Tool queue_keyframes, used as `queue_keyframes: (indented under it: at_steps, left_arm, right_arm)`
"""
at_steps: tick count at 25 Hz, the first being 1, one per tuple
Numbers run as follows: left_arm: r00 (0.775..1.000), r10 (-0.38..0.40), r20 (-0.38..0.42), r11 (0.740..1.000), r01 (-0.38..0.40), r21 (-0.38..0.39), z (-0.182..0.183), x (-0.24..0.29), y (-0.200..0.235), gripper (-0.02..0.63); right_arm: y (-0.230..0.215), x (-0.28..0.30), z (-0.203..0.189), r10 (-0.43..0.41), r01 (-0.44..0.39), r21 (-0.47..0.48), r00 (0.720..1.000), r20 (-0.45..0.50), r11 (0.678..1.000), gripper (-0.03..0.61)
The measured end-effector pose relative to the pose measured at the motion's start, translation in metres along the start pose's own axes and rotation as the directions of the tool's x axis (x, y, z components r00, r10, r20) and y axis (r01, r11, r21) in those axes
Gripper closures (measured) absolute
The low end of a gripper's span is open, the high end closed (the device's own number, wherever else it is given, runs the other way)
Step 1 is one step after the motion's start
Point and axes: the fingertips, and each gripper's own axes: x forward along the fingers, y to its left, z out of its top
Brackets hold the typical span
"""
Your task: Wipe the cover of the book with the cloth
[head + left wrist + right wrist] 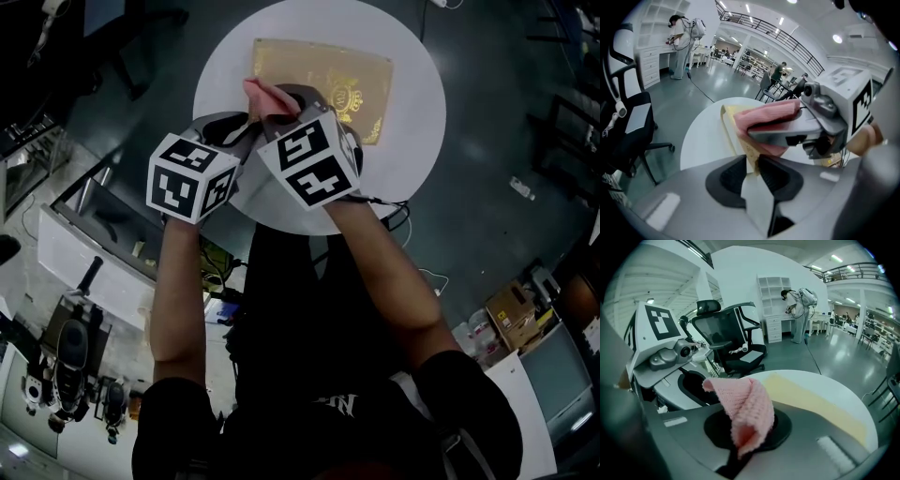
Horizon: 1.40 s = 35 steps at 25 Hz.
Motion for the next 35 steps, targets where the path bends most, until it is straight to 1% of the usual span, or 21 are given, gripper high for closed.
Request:
queue_keyframes:
  at_steps: [12,21,27,30,33,34,35]
  left_arm:
    - [1.0,0.006,-0.013,1.0,-0.006,0.005,0.001,0.001,-0.002,0.526]
    - [1.0,0.014,-0.022,1.0,-0.014,0.014,0.002,0.002,-0.006,0.526]
    - [1.0,0.021,-0.022,1.0,-0.02,0.014,0.002,0.002,-0.006,0.526]
    - [0.999,0.024,-0.021,1.0,-0.024,0.016,0.002,0.001,-0.007,0.526]
    - [0.999,0.026,-0.018,1.0,-0.026,0.011,0.001,0.002,-0.006,0.526]
    - [0.999,0.027,-0.017,1.0,-0.027,0.011,0.001,0.002,-0.006,0.526]
    - [0.999,0.027,-0.017,1.0,-0.027,0.012,0.001,0.002,-0.006,0.526]
  right_arm:
    - [-0.049,-0.041,-0.037,-0.084,0.085,0.053,0.996,-0.02,0.995,0.569]
    - [-0.089,-0.072,-0.064,-0.165,0.167,0.095,0.986,-0.031,0.981,0.569]
    - [-0.12,-0.098,-0.085,-0.231,0.236,0.119,0.971,-0.054,0.964,0.569]
    - [-0.133,-0.109,-0.096,-0.25,0.257,0.155,0.966,-0.065,0.954,0.569]
    - [-0.152,-0.118,-0.116,-0.291,0.309,0.179,0.949,-0.12,0.934,0.569]
    - [-0.158,-0.122,-0.12,-0.304,0.324,0.195,0.944,-0.125,0.926,0.569]
    - [-0.16,-0.126,-0.119,-0.307,0.323,0.223,0.946,-0.104,0.92,0.569]
